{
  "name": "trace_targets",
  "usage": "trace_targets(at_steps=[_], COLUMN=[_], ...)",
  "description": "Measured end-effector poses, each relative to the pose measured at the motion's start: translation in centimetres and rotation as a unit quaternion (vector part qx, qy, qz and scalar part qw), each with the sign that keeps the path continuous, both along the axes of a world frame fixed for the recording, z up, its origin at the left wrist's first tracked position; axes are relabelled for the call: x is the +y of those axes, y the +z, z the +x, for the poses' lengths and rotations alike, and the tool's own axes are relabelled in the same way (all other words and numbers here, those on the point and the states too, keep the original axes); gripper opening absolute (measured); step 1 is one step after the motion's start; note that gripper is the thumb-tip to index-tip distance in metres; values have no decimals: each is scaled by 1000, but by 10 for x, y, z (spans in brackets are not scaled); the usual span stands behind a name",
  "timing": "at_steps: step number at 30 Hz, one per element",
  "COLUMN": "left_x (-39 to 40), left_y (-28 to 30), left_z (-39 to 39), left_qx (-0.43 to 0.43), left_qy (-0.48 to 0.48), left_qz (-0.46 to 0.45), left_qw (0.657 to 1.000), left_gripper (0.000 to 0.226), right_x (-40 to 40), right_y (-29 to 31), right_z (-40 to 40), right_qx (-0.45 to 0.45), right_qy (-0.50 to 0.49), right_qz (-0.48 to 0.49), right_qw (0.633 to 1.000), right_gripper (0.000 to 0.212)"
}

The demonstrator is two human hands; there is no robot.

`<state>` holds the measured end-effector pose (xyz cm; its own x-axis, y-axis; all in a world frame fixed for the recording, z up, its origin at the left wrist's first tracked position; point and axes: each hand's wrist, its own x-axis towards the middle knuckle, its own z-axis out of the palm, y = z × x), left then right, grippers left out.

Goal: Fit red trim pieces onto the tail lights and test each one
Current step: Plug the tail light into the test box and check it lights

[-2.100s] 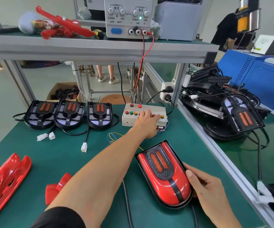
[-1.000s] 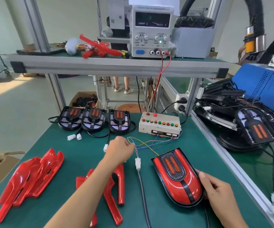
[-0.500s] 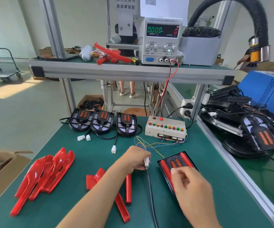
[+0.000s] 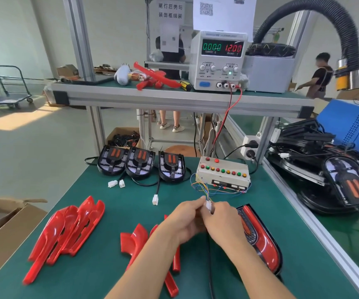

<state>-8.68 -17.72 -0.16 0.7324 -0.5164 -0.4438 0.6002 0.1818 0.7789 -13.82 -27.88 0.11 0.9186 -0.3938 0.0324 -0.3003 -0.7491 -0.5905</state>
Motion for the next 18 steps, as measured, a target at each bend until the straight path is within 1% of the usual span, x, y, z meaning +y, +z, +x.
trace_targets(at_steps=[3, 6, 8, 10, 12, 18], left_x=[2, 1, -3, -7, -10, -16], left_y=[0, 1, 2, 4, 4, 9], left_z=[-4, -5, -7, -10, -11, -14], left_qx=[66, 91, 113, 137, 150, 171], left_qy=[-8, 9, 25, 45, 56, 94], left_qz=[-18, -31, -62, -99, -115, -83], left_qw=[998, 995, 991, 985, 980, 977], left_gripper=[21, 18, 18, 22, 30, 40], right_x=[-2, 0, 2, 4, 5, 7], right_y=[-1, -3, -2, 0, 3, 5], right_z=[-1, -3, -2, -1, -1, -4], right_qx=[-3, -13, -18, -21, -20, -14], right_qy=[0, -1, -2, 5, 13, 37], right_qz=[-4, -6, 4, 13, 21, 25], right_qw=[1000, 1000, 1000, 1000, 999, 999], right_gripper=[48, 50, 50, 48, 47, 49])
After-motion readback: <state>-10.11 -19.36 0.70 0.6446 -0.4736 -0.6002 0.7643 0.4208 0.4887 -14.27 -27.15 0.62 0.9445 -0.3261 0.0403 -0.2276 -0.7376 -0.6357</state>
